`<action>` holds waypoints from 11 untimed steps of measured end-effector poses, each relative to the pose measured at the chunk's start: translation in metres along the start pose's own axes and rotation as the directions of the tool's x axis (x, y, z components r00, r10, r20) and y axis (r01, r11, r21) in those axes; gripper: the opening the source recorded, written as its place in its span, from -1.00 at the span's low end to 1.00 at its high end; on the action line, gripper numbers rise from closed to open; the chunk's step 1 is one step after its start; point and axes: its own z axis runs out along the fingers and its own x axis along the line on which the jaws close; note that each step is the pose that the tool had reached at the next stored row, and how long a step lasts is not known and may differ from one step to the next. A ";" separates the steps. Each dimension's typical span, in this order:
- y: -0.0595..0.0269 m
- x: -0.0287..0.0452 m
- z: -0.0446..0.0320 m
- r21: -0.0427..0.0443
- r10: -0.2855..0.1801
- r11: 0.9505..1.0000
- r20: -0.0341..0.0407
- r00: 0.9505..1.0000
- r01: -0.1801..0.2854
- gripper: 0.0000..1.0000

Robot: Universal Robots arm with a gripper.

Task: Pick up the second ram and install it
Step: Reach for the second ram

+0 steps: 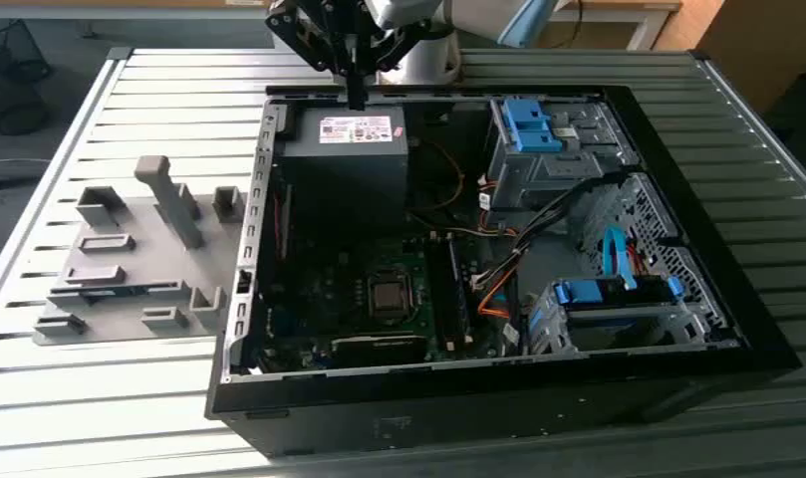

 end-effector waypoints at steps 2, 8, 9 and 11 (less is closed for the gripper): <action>0.0000 0.0000 0.0000 0.000 0.000 1.000 0.000 1.000 0.000 -0.79; -0.0001 0.0008 0.0000 0.000 0.000 1.000 0.000 1.000 0.000 -0.79; -0.0001 0.0013 0.0000 0.000 0.000 1.000 0.000 1.000 0.000 -0.79; -0.0002 0.0021 0.0000 0.000 0.000 1.000 0.000 1.000 0.000 -0.79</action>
